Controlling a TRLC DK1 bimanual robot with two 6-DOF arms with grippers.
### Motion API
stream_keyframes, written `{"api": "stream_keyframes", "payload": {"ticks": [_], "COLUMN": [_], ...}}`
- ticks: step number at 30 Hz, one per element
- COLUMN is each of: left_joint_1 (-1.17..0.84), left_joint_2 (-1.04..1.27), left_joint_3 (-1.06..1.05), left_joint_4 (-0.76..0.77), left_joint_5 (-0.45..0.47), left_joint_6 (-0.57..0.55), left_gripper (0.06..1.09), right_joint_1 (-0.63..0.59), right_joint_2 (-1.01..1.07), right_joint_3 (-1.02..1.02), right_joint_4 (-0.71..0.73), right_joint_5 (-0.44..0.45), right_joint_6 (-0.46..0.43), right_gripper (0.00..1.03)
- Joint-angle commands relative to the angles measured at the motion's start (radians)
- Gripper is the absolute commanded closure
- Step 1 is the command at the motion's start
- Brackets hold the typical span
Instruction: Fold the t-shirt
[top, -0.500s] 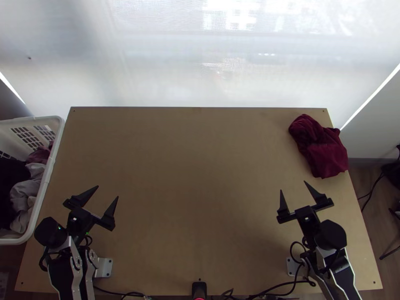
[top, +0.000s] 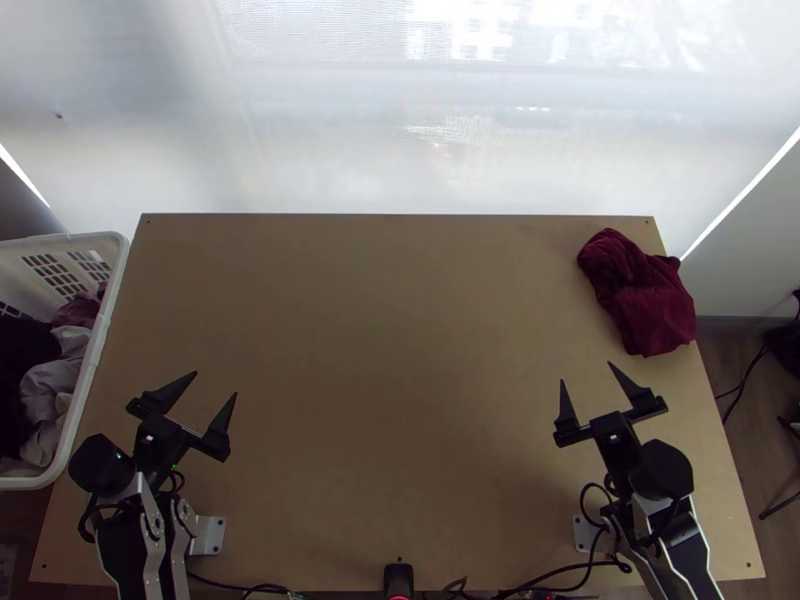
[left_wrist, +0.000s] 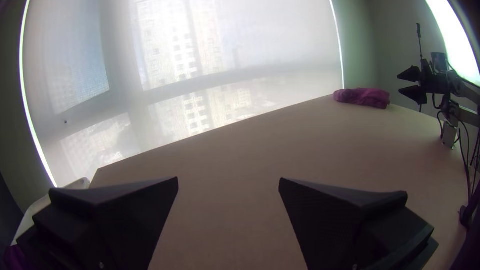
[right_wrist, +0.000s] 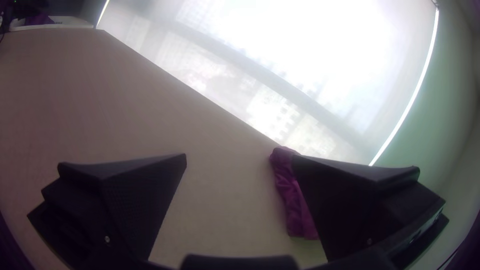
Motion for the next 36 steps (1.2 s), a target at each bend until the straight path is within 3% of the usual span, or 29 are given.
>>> {"api": "stream_keyframes", "payload": {"ticks": [1,36], "left_joint_1": [0.000,-0.002], "left_joint_2": [0.000,0.000], "left_joint_3": [0.000,0.000], "left_joint_4": [0.000,0.000], "left_joint_5": [0.000,0.000], "left_joint_6": [0.000,-0.001], "left_gripper": [0.10,0.10], "right_joint_1": [0.000,0.011], "right_joint_2": [0.000,0.000], "right_joint_3": [0.000,0.000], "right_joint_4": [0.000,0.000], "right_joint_5": [0.000,0.000], "right_joint_6": [0.000,0.000], "right_gripper": [0.05,0.05]}}
